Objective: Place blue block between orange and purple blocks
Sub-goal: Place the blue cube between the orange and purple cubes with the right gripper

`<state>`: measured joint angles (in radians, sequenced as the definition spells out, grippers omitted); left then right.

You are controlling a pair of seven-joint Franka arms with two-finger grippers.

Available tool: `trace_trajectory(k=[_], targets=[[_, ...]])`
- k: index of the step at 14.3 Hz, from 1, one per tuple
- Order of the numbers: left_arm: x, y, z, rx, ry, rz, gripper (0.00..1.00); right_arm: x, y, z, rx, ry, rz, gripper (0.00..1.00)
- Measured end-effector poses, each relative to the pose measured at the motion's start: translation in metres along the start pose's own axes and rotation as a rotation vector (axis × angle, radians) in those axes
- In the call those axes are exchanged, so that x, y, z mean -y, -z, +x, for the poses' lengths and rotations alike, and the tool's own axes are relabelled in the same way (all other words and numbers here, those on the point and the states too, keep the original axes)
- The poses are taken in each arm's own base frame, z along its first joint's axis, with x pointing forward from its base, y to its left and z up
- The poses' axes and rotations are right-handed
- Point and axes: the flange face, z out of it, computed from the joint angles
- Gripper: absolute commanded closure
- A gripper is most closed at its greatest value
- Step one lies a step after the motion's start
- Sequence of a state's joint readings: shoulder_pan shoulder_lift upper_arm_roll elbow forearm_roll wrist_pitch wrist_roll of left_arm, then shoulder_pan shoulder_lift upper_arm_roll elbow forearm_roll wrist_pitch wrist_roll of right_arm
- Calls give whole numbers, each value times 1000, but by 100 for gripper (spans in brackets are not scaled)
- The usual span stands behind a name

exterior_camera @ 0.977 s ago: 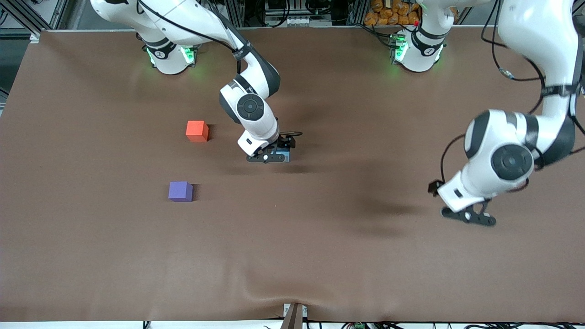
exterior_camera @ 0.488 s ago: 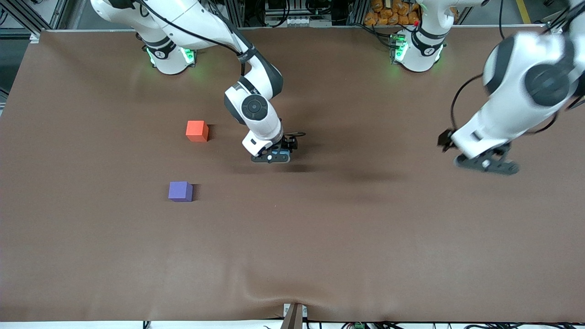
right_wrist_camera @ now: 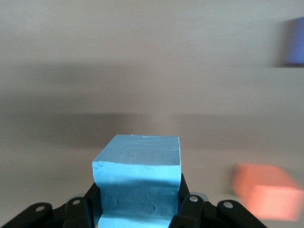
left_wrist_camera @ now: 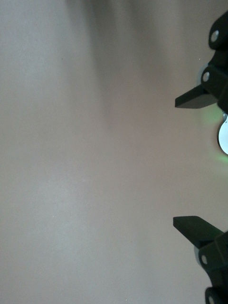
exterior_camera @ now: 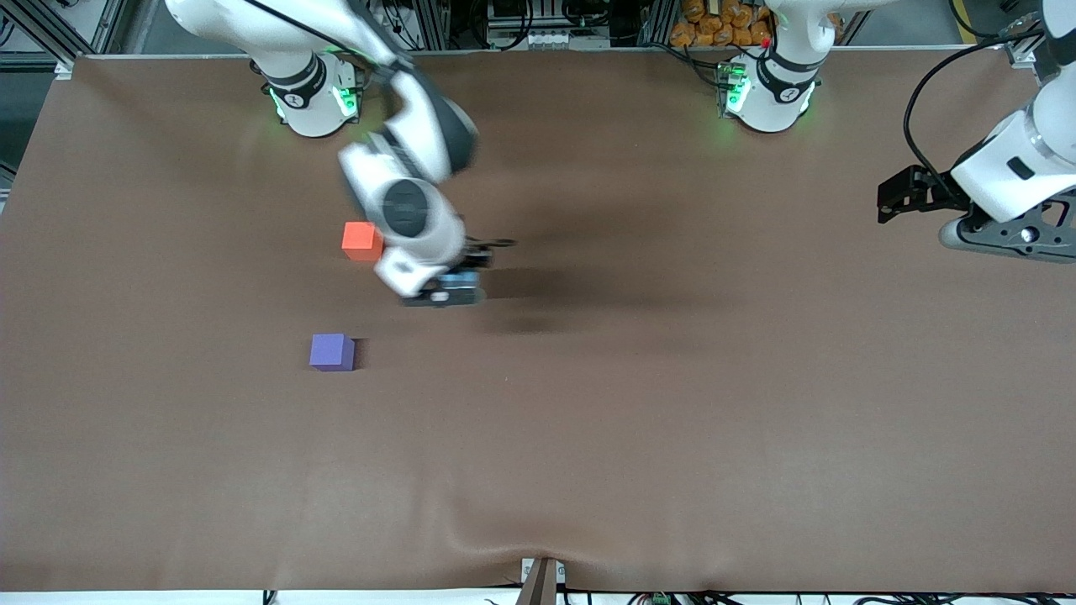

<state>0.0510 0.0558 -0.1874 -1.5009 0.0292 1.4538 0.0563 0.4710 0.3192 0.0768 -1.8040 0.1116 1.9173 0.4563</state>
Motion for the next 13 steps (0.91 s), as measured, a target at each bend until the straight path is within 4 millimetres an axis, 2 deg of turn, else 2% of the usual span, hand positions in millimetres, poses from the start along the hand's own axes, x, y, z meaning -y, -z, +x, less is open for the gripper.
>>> trace_trajectory(k=[1, 2, 3, 4, 6, 8, 9, 10, 13], targets=[[-1, 4, -2, -5, 0, -1, 0, -35, 24, -1, 17, -15, 3, 100], [-1, 7, -4, -10, 0, -1, 0, -66, 35, -1, 21, -35, 10, 100], [-1, 11, -6, -16, 2, -2, 0, -91, 33, -1, 17, -42, 18, 100], [1, 15, -8, -26, 6, -6, 0, -111, 20, 2, 5, -37, 27, 100], [-1, 29, -10, -55, 4, -8, 0, -142, -25, 9, -32, -29, 42, 100], [-12, 38, -12, -73, -17, -5, 0, -163, -70, 9, -64, -31, 48, 100], [-18, 39, -12, -75, -25, -5, 0, -166, -84, 7, -65, -31, 46, 100], [-20, 39, -11, -75, -30, -5, 0, -166, -91, 5, -62, -30, 45, 100], [-16, 38, -12, -72, -24, -5, 0, -169, -94, 6, -64, -34, 46, 100]])
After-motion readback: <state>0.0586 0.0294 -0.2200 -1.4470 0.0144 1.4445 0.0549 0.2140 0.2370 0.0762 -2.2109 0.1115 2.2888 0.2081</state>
